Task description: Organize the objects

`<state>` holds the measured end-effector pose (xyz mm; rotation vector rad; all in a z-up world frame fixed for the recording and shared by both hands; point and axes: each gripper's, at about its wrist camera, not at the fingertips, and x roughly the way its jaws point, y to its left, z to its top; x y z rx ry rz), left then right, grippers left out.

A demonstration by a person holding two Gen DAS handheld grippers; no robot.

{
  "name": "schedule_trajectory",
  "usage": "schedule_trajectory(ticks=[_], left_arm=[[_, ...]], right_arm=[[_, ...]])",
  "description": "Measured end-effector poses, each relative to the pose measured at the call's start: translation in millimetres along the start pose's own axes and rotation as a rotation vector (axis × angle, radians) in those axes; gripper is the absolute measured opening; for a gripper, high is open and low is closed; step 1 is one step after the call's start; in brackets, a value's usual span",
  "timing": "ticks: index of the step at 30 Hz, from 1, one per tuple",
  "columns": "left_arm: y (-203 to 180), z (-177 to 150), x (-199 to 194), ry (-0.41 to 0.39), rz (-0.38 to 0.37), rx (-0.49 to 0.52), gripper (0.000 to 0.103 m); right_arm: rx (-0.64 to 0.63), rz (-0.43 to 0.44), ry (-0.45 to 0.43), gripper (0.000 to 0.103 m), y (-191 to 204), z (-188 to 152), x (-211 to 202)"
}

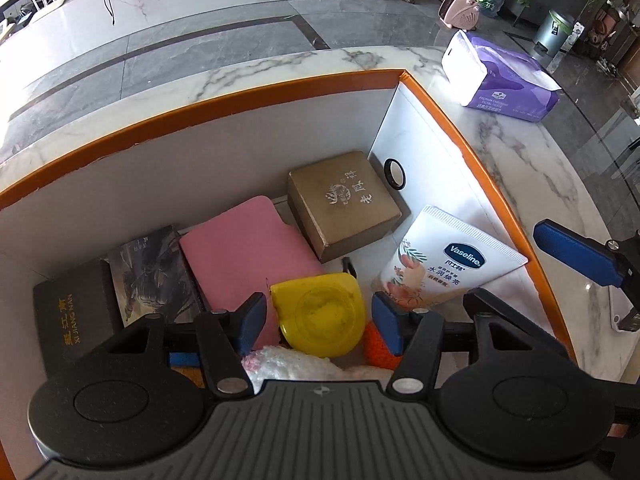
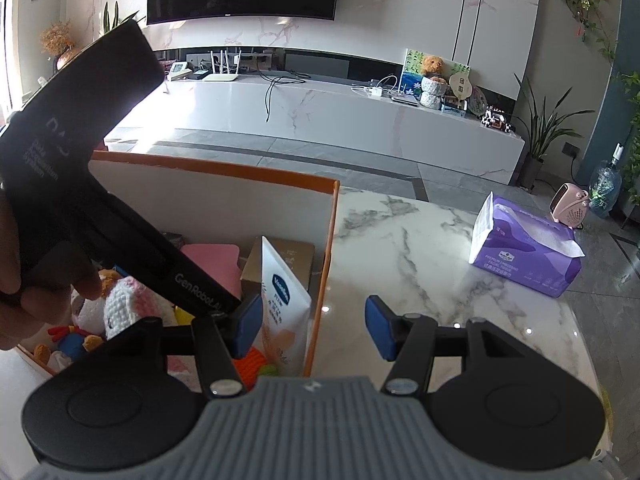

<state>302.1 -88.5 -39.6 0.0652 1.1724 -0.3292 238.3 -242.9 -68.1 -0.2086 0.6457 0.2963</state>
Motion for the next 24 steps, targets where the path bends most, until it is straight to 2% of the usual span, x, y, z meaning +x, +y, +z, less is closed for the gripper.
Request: schedule_trajectory(ticks=[3,8,15,19,24], left_arm=[[1.8,0.6,-7.9,-0.030,0.010,-0.006,0.080],[6.3,-1.3,-39.6,-0.114,0.009,-0.030,0.080],[-3.6,-31.3,-124.1,-0.375,0.117,0.017,0.080],[-14.0,-64.2,-175.2,-0.537,0.177,0.026,0.080],[-27.9,-106.8,-222.3,-0.694,0.229,0.035,0.085]], right_arm=[[0.002,-0.005,-0.003,0.059,-0.2,0.0,-1.3],[0.027,0.010,-0.016,0.059,-1.3,5.0,-11.0],[0.076,0.041,-0.091,0.060,4.8,20.2,-55.5],[0.107,0.072,-0.146,0.069,12.2,25.3,-95.8],[0.188,0.152,-0.212,0.072,18.4,27.4,-148.3]])
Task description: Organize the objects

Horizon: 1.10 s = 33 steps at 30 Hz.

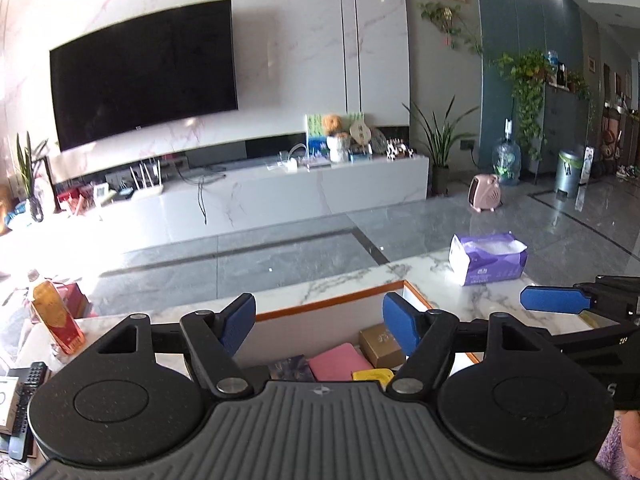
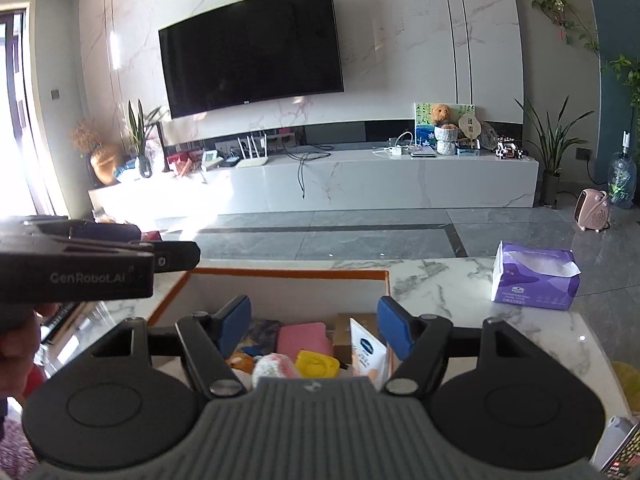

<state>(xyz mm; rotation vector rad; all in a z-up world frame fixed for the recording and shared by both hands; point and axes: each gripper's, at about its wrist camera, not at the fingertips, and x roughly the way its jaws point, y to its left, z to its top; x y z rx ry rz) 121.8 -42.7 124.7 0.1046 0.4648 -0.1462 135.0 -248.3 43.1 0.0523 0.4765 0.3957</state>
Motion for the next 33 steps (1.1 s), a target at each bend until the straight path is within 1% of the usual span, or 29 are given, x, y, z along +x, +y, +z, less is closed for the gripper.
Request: schedule_trajectory(ticks=[2,3,5,7,12,14,16,18,20,24,26,29,33], left_arm=[[-1.3,-5.1,-22.5,-0.073,0.015,-0.011,0.089],[-2.7,-8.9,-31.1,-0.099,0.028,-0.009,0.089],[-7.6,-17.8,-43.7,-0.132,0.078,0.003,0.089],[-11.0,-26.3,-51.6,-0.139,0.120,-0.004,0.089],[-10.1,-43.9,-66.2,-0.149,0.195,-0.079,0.090],[-4.5,-50.5,-74.0,-0.147,0.232,-0.113,0.090],[-1.2,-59.7,-81.0,-0.150,0.280,-0.144,0.091],[2.3,-68.6,-84.7,-0.128,0.294,-0.168,0.094],[4.0,-77.7,-83.4,-0.091,0.285,-0.192,0.095],[4.6,-97.7,-76.2,0.038,0.279,-0.221,0.095],[3.0,-106.9,-74.7,0.091,0.293,-0.213,0.095],[1.7,-124.1,-81.6,0.133,0.293,-0.201,0.094],[-5.1,-133.1,-83.4,0.161,0.270,-0.195,0.095]], right_arm=[[0.035,0.023,-0.031,0.075,5.2,1.2,-18.4],[0.054,0.036,-0.050,0.077,8.2,1.1,-28.2],[0.078,0.056,-0.074,0.078,14.0,-0.1,-43.3],[0.091,0.073,-0.095,0.078,19.7,-3.8,-57.8],[0.117,0.101,-0.137,0.083,26.5,-20.7,-83.3],[0.124,0.113,-0.129,0.083,29.2,-28.1,-88.7],[0.098,0.102,-0.110,0.083,34.7,-35.8,-92.7],[0.058,0.075,-0.092,0.083,41.2,-42.3,-94.7],[0.033,0.063,-0.075,0.083,45.4,-49.3,-95.4],[0.019,0.016,-0.005,0.083,46.8,-68.8,-88.8],[0.012,-0.011,0.036,0.083,46.9,-79.2,-83.8],[0.015,-0.029,0.096,0.083,43.6,-96.9,-78.4],[0.008,-0.059,0.166,0.083,43.1,-113.5,-71.5]])
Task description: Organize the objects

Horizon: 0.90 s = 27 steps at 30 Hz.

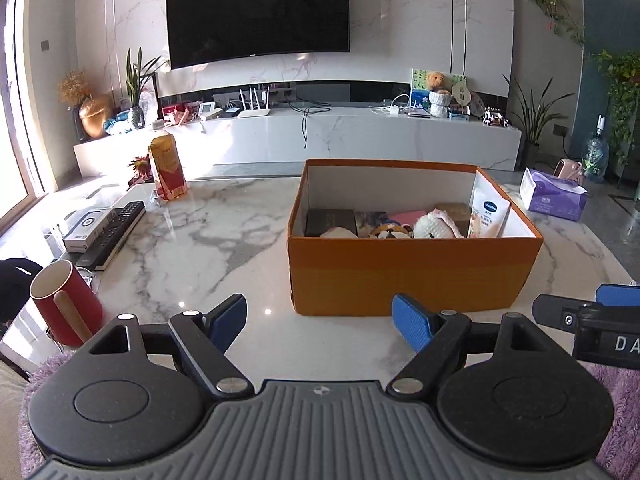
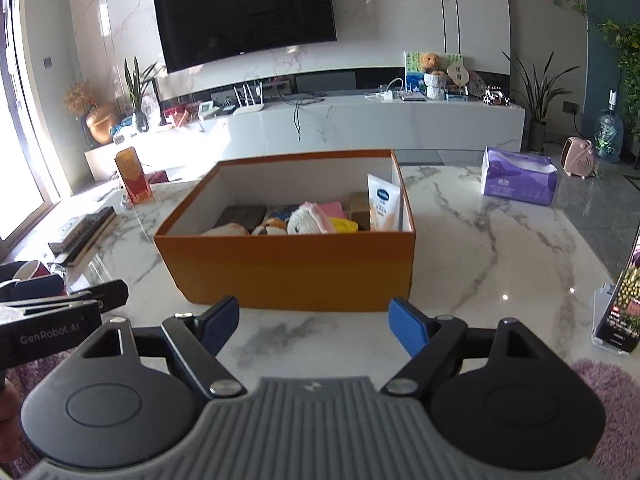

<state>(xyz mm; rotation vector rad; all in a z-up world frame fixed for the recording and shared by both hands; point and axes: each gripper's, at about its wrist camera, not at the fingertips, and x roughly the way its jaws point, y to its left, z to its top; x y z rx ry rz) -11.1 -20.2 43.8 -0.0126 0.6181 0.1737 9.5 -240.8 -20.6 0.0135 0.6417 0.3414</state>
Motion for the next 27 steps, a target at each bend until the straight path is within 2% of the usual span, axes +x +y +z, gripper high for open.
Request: schedule_trajectory(ticks=[5,27], left_arm=[[-7.0,-9.8,1.7,0.016,-0.012,0.017,0.094],[-8.5,-15.0,17.2,0.073,-0.027,0.036,0.094]], right_arm=[[-0.018,-0.017,0.027,0.083,1.2,-9.8,5.1],[-0.048,-0.014,0.111,0.084,12.6,-18.5,29.7]])
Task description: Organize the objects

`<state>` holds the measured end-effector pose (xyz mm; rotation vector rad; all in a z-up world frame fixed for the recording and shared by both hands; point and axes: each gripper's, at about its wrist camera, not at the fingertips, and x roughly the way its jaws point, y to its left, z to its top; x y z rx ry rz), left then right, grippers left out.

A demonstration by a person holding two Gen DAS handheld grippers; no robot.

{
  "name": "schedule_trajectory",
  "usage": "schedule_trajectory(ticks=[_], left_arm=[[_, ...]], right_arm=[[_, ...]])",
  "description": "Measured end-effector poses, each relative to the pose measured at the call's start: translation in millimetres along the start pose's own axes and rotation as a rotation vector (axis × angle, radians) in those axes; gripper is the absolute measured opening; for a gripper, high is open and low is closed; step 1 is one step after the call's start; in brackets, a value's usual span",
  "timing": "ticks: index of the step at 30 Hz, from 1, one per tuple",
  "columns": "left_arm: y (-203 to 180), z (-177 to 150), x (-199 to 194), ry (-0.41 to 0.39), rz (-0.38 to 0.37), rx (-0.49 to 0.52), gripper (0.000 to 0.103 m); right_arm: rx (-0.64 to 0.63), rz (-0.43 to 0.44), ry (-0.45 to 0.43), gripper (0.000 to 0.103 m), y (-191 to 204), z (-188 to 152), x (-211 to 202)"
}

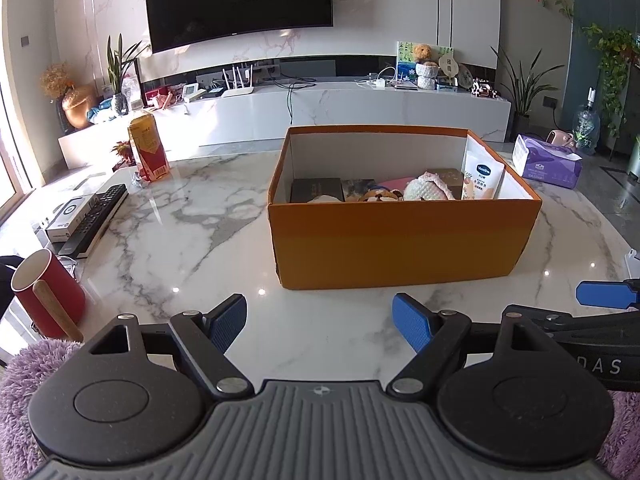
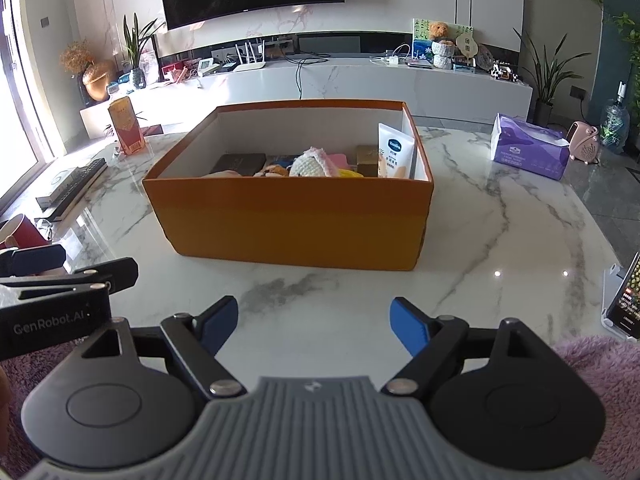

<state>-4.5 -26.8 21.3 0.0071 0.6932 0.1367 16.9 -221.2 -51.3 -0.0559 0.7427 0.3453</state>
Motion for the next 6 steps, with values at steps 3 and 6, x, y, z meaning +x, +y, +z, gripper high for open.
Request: schedule_trajectory(ticks=[3,6], left_arm=[[-0.1,0.2,1.1,0.004,-0.003,0.003,0.094],[-0.3,0.1,1.8,0.008,-0.003,0.003,0.094]], right_arm=[[-0.003,0.001,0.007,0.084,0.7,0.3,2.2],[-0.004,0.001,0.012,0.084,0.9,0.1,4.2]])
